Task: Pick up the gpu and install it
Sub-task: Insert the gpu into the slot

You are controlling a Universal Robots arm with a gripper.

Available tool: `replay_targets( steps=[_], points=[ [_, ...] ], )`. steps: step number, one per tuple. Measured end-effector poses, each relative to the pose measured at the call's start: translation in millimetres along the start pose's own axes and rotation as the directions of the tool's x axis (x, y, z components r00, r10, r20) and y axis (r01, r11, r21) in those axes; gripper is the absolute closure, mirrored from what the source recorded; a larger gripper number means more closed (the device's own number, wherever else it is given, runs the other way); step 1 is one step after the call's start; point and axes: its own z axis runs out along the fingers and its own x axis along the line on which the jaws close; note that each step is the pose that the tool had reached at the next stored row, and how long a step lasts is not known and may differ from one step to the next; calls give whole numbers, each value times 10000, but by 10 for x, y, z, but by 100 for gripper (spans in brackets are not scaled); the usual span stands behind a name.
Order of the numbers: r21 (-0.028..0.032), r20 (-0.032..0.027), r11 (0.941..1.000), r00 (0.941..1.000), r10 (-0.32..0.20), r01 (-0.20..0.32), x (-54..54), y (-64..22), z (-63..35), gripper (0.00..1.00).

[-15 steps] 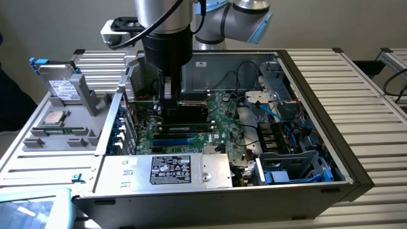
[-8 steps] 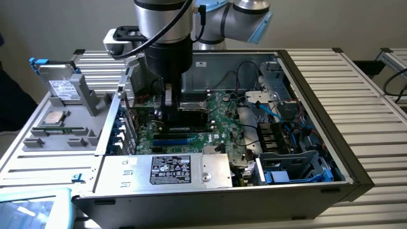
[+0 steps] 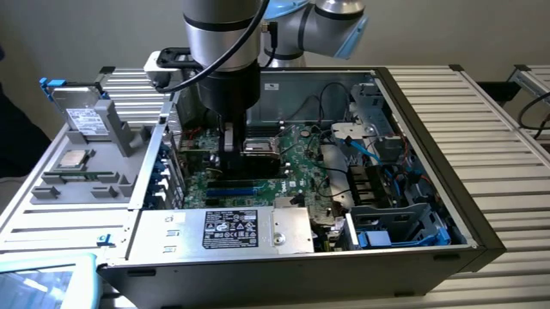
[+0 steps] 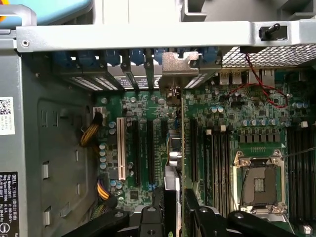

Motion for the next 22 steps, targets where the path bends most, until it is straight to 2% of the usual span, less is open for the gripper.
replay_targets(
  steps=[3,8,16,18,19,21,22],
  points=[
    [0,-2,10000,10000,1,-1,-14,18,49,72],
    [-1,-3,10000,10000,-2,2,-24,24,58,72],
    [6,-109,10000,9999,0,0,-37,25,186,72],
    [8,-211,10000,9998,1,-1,-45,25,203,72],
    [14,-285,10000,9996,0,0,-51,25,211,72],
    [24,-491,10000,9988,1,0,-60,26,218,72],
    [26,-526,10000,9986,1,0,-60,25,218,72]
  ],
)
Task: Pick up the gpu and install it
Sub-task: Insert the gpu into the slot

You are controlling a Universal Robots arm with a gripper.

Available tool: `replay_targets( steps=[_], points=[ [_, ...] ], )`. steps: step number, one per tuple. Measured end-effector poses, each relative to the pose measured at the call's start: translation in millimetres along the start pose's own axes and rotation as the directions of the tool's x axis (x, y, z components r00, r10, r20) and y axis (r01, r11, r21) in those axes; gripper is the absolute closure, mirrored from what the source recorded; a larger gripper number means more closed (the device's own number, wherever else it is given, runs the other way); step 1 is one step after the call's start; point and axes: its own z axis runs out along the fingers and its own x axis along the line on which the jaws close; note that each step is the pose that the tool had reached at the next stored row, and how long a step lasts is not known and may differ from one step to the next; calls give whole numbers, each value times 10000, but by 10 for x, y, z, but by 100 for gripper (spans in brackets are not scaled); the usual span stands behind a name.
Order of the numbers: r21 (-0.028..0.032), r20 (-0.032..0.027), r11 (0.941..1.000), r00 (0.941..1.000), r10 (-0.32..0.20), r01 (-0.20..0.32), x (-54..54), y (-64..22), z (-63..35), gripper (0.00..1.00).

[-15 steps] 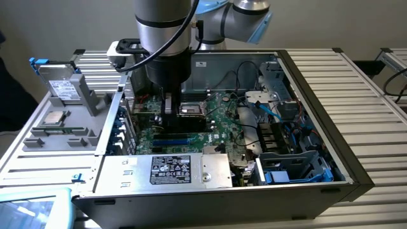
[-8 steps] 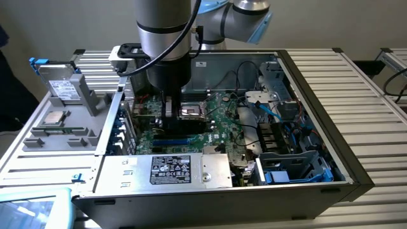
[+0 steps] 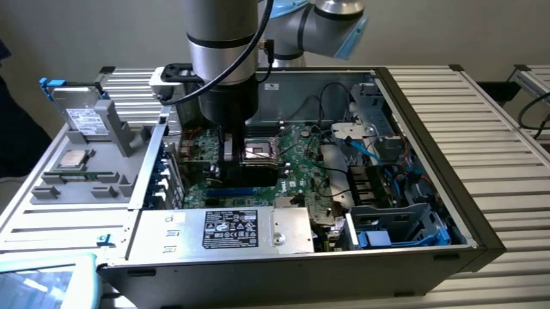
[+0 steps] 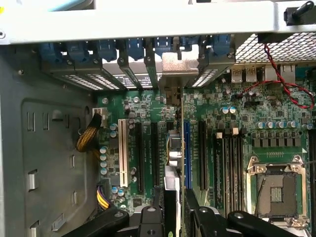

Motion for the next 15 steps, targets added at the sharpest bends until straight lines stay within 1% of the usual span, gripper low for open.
replay_targets(
  steps=[6,9,10,13,15],
  points=[
    [0,0,10000,10000,1,-1,-23,1,6,72],
    [6,9,10000,10000,-1,1,-27,2,25,72],
    [14,24,10000,10000,0,0,-29,3,34,72],
    [24,106,10000,9999,0,0,-33,5,55,72],
    [24,108,10000,9999,0,-1,-33,6,55,72]
  ],
)
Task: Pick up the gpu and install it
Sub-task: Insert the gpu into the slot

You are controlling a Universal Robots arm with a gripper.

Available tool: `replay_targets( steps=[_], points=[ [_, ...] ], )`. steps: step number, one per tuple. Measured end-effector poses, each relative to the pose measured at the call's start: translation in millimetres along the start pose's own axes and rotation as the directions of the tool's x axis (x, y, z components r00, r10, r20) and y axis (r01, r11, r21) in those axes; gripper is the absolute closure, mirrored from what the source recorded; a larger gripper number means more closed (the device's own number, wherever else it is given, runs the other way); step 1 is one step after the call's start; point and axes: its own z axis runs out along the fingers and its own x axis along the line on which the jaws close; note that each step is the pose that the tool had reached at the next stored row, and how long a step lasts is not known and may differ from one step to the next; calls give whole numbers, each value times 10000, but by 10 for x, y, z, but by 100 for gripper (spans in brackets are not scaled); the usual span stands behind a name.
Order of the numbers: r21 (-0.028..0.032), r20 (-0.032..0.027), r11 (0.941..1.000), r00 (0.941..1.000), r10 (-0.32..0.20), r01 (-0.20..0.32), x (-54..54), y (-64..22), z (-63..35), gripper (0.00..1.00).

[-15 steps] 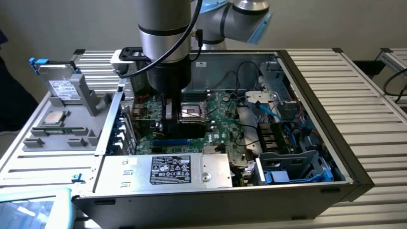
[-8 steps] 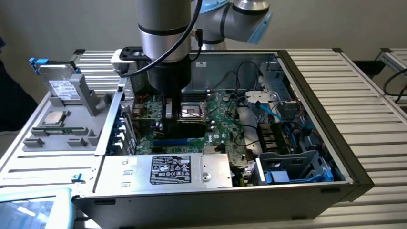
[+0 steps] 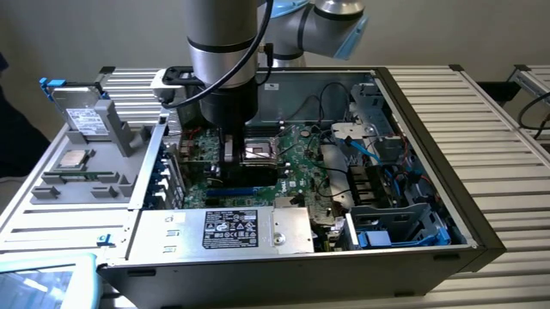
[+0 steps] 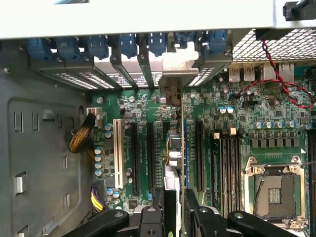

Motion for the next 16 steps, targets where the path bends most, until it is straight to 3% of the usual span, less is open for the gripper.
replay_targets(
  steps=[8,16],
  points=[
    [-2,64,10000,10000,1,-1,-23,31,67,72],
    [-13,299,10000,9996,2,-1,-34,64,133,72]
  ],
)
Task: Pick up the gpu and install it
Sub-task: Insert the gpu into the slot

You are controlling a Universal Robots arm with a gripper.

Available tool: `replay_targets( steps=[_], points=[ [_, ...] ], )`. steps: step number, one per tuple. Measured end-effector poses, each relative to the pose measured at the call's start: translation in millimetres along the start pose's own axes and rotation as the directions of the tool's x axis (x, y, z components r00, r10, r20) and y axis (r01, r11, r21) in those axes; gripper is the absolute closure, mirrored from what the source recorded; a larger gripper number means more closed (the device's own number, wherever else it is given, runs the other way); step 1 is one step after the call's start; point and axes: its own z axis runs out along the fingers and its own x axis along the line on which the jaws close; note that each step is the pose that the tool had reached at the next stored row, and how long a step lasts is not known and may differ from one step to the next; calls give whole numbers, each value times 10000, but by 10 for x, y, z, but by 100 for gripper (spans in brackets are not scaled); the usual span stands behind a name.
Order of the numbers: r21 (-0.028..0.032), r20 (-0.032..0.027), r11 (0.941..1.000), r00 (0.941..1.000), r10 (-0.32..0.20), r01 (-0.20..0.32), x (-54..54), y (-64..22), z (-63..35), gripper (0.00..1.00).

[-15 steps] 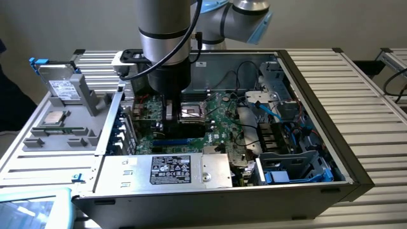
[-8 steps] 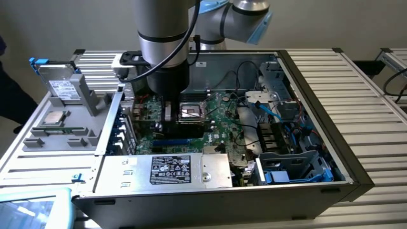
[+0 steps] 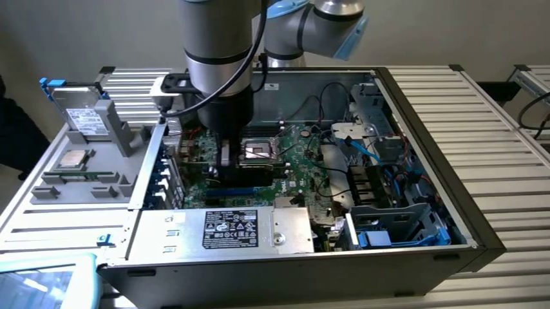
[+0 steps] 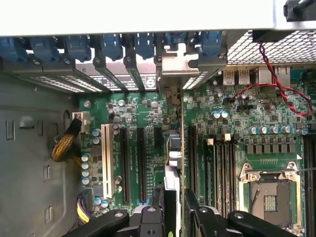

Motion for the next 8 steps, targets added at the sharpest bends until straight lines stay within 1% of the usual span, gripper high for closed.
replay_targets(
  steps=[1,6,8],
  points=[
    [1,7,10000,10000,0,0,0,2,7,72],
    [-1,8,10000,10000,0,0,3,33,50,72],
    [-2,7,10000,10000,-1,1,3,36,53,72]
  ],
)
